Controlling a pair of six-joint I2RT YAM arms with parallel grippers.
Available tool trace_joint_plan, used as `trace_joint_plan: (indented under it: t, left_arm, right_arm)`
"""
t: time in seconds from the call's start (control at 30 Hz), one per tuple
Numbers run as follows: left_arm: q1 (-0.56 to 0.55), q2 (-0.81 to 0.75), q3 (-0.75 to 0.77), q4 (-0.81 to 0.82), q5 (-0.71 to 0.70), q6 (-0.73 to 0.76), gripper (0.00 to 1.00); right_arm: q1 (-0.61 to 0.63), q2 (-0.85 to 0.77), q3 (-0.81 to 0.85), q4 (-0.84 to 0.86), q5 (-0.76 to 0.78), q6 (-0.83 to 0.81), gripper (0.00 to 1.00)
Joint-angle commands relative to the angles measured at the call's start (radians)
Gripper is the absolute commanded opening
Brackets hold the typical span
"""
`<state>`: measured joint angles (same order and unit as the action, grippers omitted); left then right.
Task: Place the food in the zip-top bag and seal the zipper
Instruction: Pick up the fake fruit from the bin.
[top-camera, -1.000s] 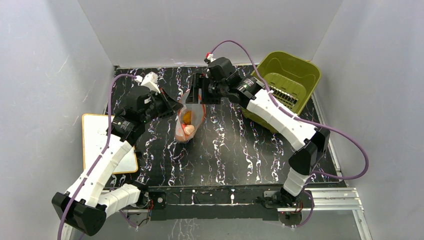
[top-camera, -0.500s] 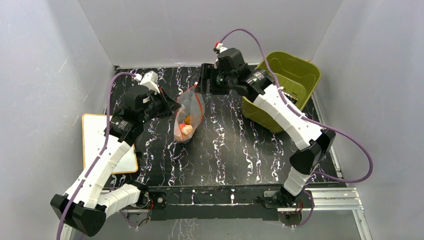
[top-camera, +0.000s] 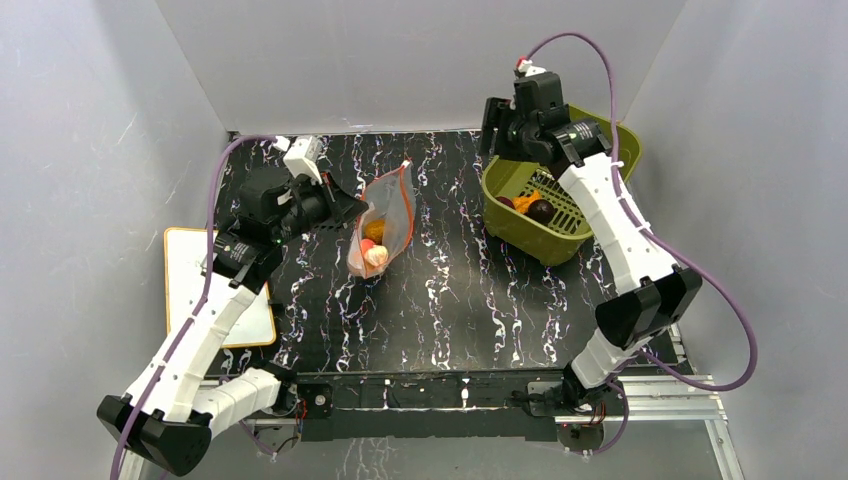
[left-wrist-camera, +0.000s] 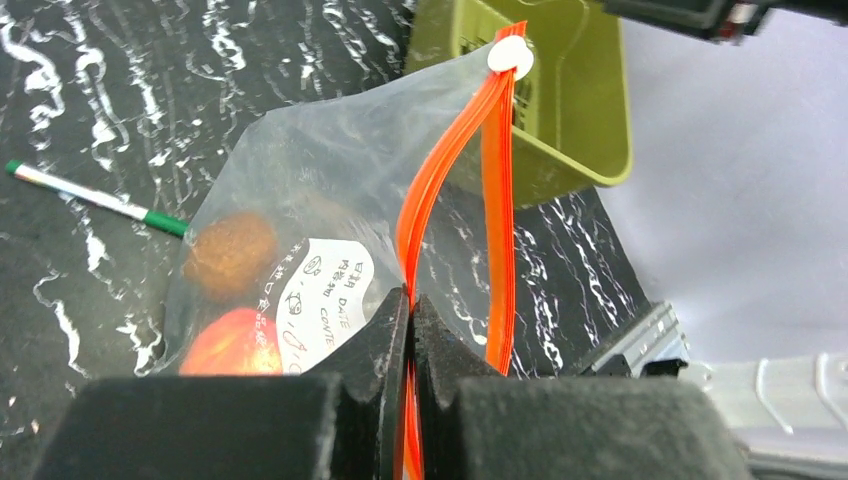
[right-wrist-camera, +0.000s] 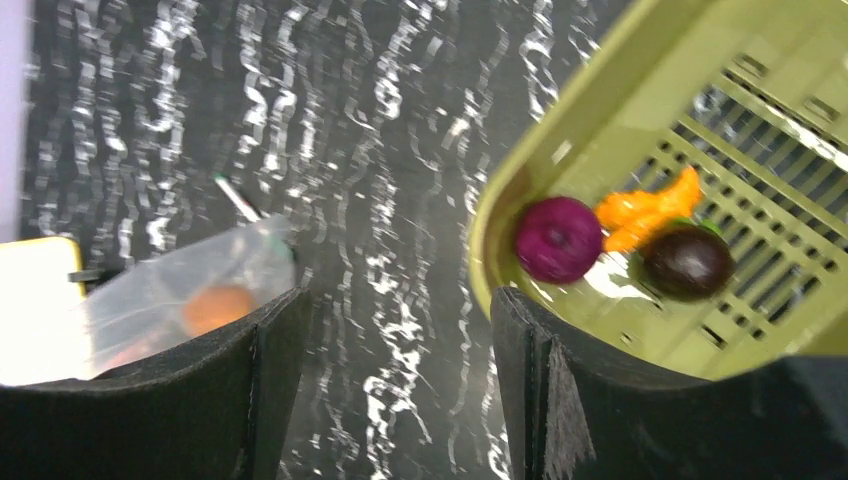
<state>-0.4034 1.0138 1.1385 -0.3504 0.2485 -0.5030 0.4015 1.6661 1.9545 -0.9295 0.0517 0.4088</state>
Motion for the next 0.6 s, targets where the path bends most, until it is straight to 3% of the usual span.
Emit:
trace_joint_plan:
  t: [0.0,0.33,0.57]
  left_arm:
    - [-0.002,0.0,0.067,0.077,0.165,0.074,0.0]
    - [-0.002,0.018,0.091,-0.029,0.192,0.139,0.0]
    - [-0.002,-0.014,0.037,-0.035,0.176,0.1,0.0]
  right_arm:
    - [-0.066,-0.07,-0.117,0.016,0.074,-0.077,0.63]
    - [-0.231,-0.051,-0.283,0.104,0.09,-0.119,0.63]
    - [-0.273,0.012,-0.38,0.183,0.026,-0.089,0.79]
